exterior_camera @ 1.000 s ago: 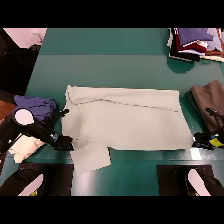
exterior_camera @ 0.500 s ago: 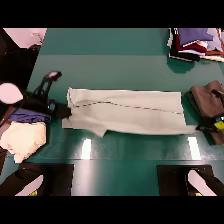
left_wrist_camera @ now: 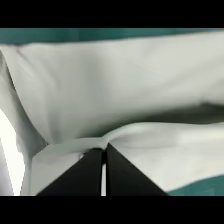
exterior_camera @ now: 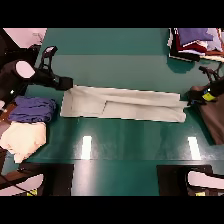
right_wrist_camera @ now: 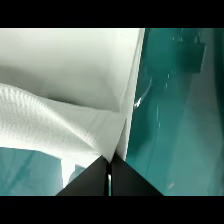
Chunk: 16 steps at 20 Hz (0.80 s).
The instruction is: Fold the shirts.
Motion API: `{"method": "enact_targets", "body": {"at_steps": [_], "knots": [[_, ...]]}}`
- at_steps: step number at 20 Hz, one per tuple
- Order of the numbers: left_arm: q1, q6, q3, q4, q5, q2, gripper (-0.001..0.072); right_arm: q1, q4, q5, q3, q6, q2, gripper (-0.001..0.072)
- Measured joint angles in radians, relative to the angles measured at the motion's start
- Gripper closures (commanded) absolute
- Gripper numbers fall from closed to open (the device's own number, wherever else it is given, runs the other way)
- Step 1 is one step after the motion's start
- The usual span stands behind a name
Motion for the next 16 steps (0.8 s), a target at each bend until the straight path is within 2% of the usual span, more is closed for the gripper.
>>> {"method": "enact_targets", "body": {"at_steps": [3,4,5,6,10,11,12,13,15,16], "knots": [[0.002,0.000,0.026,0.003,0.071,-0.054,0.0679,0.011,0.053,-0.021,0.105,0.008,-0.100,0.0692],[0.003,-0.001,0.032,0.003,0.093,-0.064,0.0506,0.010,0.080,-0.035,0.132,0.014,-0.127,0.0644],[0.003,-0.005,0.038,0.004,0.113,-0.072,0.0194,0.008,0.115,-0.053,0.159,0.020,-0.153,0.0344],[0.004,-0.010,0.044,0.006,0.124,-0.077,0.0084,0.001,0.151,-0.072,0.179,0.025,-0.175,0.0169],[0.004,-0.031,0.094,0.004,0.095,-0.087,0.0102,-0.047,0.270,-0.100,0.223,0.033,-0.222,0.0170],[0.004,-0.032,0.111,0.004,0.065,-0.088,0.0225,-0.066,0.285,-0.087,0.216,0.021,-0.221,0.0170],[0.004,-0.034,0.126,0.004,0.029,-0.089,0.0487,-0.084,0.296,-0.067,0.199,0.008,-0.213,0.0170],[0.004,-0.034,0.136,0.003,-0.009,-0.090,0.0679,-0.105,0.307,-0.048,0.171,-0.011,-0.202,0.0169],[0.004,-0.033,0.147,0.003,-0.069,-0.091,0.0675,-0.148,0.318,-0.031,0.100,-0.043,-0.180,0.0052],[0.004,-0.030,0.150,0.002,-0.087,-0.091,0.0675,-0.169,0.321,-0.024,0.063,-0.060,-0.172,0.0038]]}}
